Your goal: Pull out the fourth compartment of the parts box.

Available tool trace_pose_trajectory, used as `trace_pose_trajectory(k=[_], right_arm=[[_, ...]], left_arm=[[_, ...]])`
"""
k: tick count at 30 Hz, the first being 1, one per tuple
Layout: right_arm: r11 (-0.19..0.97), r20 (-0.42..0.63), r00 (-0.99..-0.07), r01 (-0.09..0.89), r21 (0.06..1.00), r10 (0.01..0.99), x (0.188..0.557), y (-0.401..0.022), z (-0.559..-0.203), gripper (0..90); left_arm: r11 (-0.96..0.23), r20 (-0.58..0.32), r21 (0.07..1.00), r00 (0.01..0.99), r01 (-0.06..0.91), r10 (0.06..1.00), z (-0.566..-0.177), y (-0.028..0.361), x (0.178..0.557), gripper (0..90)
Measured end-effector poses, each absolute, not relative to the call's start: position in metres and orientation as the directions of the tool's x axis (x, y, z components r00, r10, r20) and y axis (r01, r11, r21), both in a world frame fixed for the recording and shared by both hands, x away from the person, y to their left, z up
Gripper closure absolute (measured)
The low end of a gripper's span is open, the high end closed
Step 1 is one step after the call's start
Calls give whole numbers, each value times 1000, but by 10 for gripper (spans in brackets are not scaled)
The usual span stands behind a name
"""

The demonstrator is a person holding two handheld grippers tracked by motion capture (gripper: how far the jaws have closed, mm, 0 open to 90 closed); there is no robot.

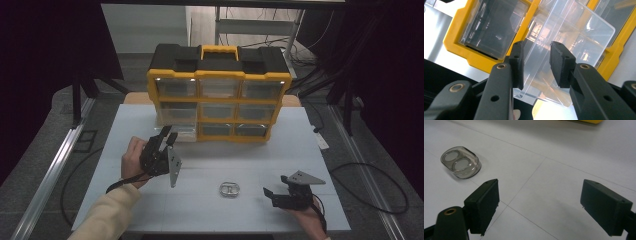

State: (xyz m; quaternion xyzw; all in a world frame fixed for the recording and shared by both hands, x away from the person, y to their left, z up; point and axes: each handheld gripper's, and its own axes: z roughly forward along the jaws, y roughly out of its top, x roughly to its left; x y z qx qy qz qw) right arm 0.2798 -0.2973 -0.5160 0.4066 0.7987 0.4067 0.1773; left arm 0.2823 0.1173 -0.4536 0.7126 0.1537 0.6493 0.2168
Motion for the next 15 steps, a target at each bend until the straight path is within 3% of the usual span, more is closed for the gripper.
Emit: trace_pose_trajectory(k=[9,13,15], right_arm=[[337,48,-606,506,794,794,280,-297,-516,164],[338,48,-606,505,795,794,279,-297,-516,163],[338,48,-606,505,794,794,279,-297,-516,163]], left_arm=[[-818,813,574,147,-44,563,-448,121,284,571],[-792,786,609,169,-47,595,-444,124,283,397],[-771,762,635,197,-40,617,-441,125,282,358]])
